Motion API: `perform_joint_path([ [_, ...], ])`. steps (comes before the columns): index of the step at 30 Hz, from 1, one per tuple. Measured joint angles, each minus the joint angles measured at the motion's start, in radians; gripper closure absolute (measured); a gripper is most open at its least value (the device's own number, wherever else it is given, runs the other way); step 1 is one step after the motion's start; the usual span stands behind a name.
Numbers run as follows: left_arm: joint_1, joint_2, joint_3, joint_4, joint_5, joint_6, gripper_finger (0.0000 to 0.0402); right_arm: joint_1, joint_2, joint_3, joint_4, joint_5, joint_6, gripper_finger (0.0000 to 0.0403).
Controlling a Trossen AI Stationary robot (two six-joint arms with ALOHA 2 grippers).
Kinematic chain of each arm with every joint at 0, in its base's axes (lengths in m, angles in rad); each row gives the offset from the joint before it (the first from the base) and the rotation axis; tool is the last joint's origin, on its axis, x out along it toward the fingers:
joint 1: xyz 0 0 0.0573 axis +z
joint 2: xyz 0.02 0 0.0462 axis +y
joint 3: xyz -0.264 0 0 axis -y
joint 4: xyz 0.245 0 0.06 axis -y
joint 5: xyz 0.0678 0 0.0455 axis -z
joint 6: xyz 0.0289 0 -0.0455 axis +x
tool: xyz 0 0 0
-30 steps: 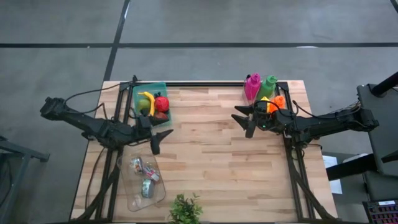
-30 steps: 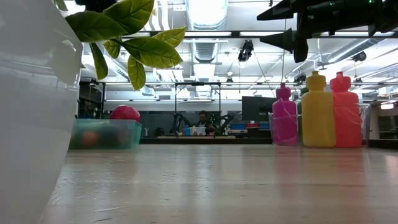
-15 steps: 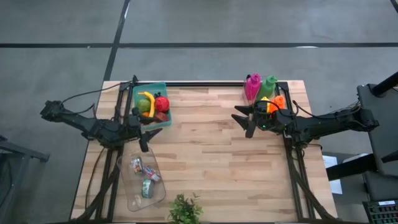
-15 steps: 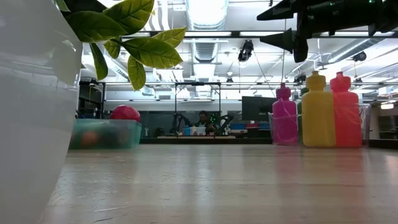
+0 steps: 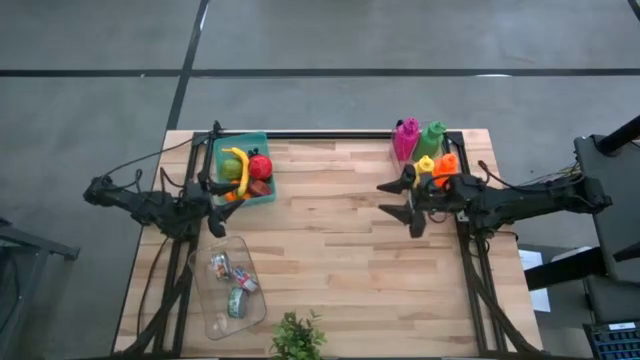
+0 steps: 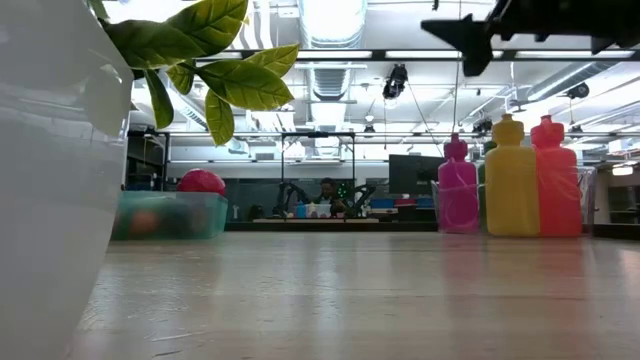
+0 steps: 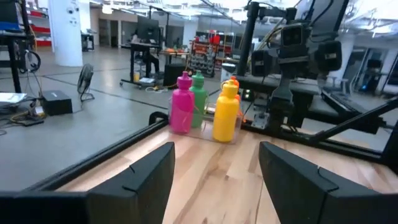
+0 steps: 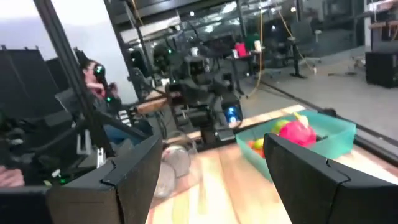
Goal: Pick & Place Food Item
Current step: Return to Home Position
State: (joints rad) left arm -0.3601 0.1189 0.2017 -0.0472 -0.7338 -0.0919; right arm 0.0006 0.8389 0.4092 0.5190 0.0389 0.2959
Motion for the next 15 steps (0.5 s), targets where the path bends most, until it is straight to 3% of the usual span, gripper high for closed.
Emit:
perform_joint_path([
  [4, 0.000, -0.122, -0.039, -0.073, 0.000, -0.026, 0.0166, 0.000, -0.096, 0.000, -0.142, 0.080, 0.000, 0.0126],
  [7, 0.000, -0.114, -0.047, -0.097, -0.021, -0.052, 0.0166, 0.004, -0.163, -0.022, -0.206, 0.151, 0.021, 0.0126],
  [11, 0.001, -0.111, -0.045, -0.122, -0.026, -0.065, 0.0166, 0.010, -0.244, -0.114, -0.160, 0.170, -0.030, 0.0126],
  [15, 0.001, -0.115, -0.045, -0.142, -0.027, -0.073, 0.0166, 0.013, -0.331, -0.246, -0.006, 0.162, -0.075, 0.0126],
])
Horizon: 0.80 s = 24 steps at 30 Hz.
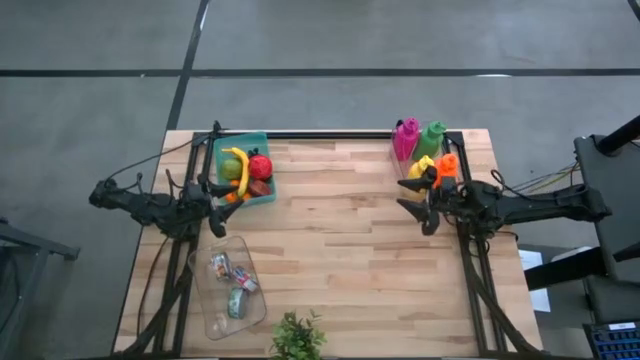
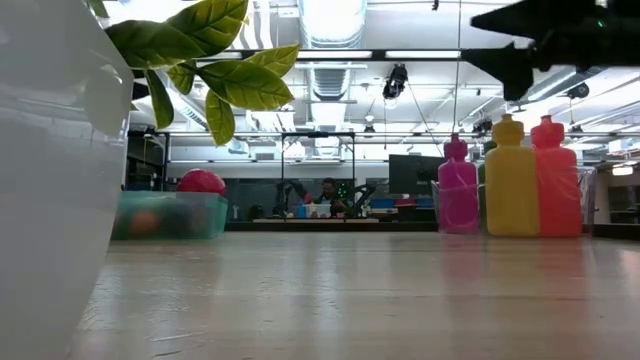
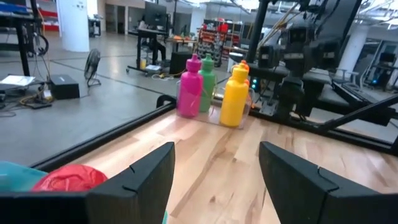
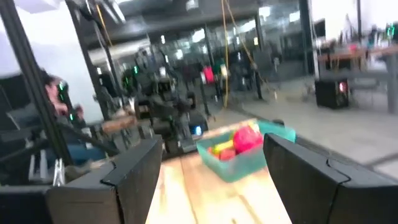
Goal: Pick & Place Food Item
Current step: Return to Home Position
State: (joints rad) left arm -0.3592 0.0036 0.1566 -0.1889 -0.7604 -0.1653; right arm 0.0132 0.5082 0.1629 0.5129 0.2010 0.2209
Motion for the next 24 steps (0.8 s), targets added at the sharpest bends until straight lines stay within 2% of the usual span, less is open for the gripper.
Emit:
perform_joint_path([
  [5, 0.000, -0.004, 0.000, 0.000, 0.000, -0.011, 0.0166, 0.001, -0.115, -0.155, 0.140, -0.034, -0.040, 0.0126],
  [12, 0.001, -0.004, 0.000, -0.067, 0.001, -0.019, 0.0166, 0.002, -0.222, -0.148, 0.013, -0.050, -0.046, 0.0126],
  [18, 0.001, -0.004, 0.000, -0.131, 0.001, -0.074, 0.0166, 0.002, -0.247, -0.148, -0.092, -0.052, -0.112, 0.0126],
  [21, 0.001, -0.004, -0.002, -0.202, 0.001, -0.078, 0.0166, 0.002, -0.250, -0.148, -0.100, -0.052, -0.116, 0.0126],
  [24, 0.001, -0.004, -0.018, -0.207, 0.001, -0.105, 0.0166, 0.002, -0.258, -0.148, -0.099, -0.052, -0.117, 0.0126],
])
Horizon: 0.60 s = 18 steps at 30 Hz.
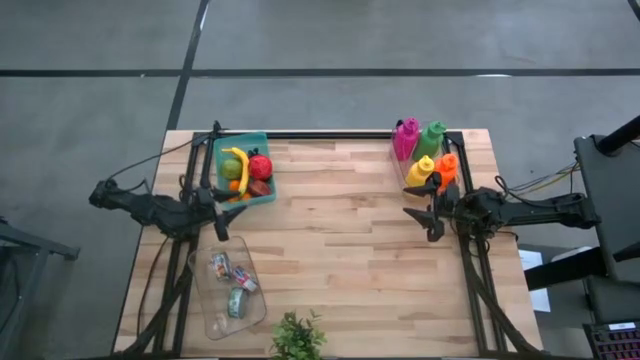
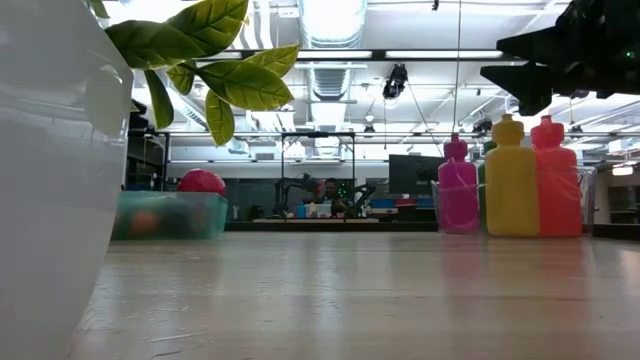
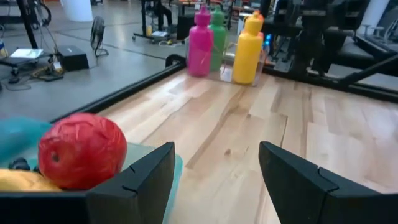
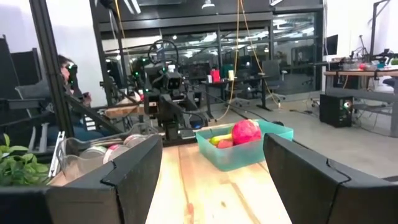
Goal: Pick & Place Food Item
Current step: Return to Home Position
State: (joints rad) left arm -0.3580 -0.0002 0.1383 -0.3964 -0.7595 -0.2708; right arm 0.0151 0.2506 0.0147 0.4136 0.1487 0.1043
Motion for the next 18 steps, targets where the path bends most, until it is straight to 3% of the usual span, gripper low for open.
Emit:
perform_joint_path([
  [6, 0.001, 0.005, -0.026, 0.022, 0.000, -0.083, 0.0166, 0.000, -0.023, 0.000, -0.022, -0.006, 0.012, 0.0126],
  [12, 0.001, 0.006, -0.026, 0.022, 0.000, -0.086, 0.0166, 0.000, -0.113, 0.000, -0.155, -0.100, 0.095, 0.0126],
  [18, 0.001, 0.006, -0.026, 0.021, 0.000, -0.086, 0.0166, 0.000, -0.245, 0.000, -0.233, -0.059, 0.101, 0.0126],
])
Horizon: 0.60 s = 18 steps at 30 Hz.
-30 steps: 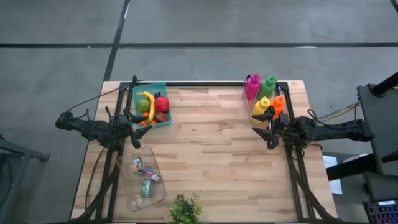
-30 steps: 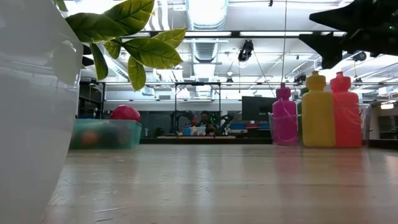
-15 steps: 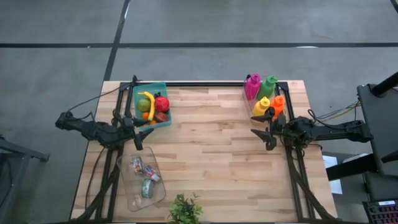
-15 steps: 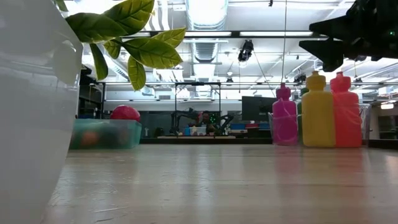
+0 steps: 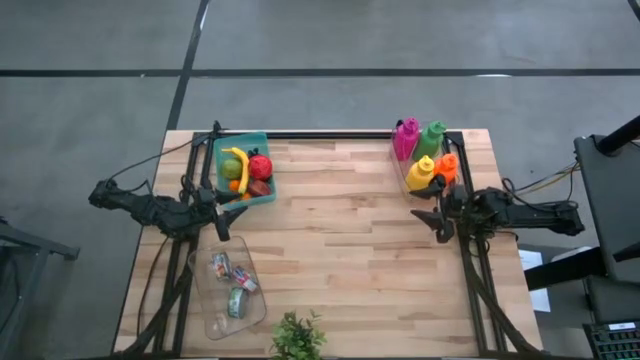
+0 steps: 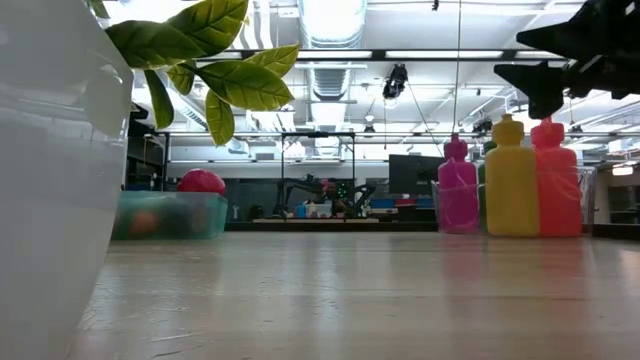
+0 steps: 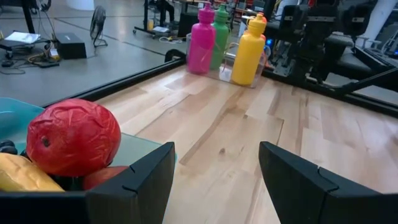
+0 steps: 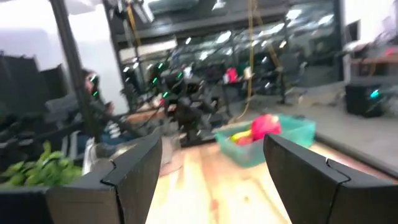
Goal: Pick & Place Food Item
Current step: Return to Home Position
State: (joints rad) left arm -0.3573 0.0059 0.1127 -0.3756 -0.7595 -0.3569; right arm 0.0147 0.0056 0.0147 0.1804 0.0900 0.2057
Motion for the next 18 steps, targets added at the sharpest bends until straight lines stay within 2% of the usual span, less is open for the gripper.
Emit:
perform_joint_path([
  [3, 0.000, 0.000, 0.000, -0.001, 0.000, 0.000, 0.0166, 0.000, -0.005, 0.000, 0.025, 0.043, -0.021, 0.0126],
  [8, -0.001, 0.004, 0.000, -0.003, 0.000, 0.000, 0.0166, 0.000, 0.002, 0.000, 0.028, 0.041, 0.006, 0.0126],
  [18, -0.001, 0.005, 0.000, -0.003, 0.000, 0.000, 0.0166, 0.000, 0.025, 0.000, -0.093, 0.041, -0.002, 0.0126],
])
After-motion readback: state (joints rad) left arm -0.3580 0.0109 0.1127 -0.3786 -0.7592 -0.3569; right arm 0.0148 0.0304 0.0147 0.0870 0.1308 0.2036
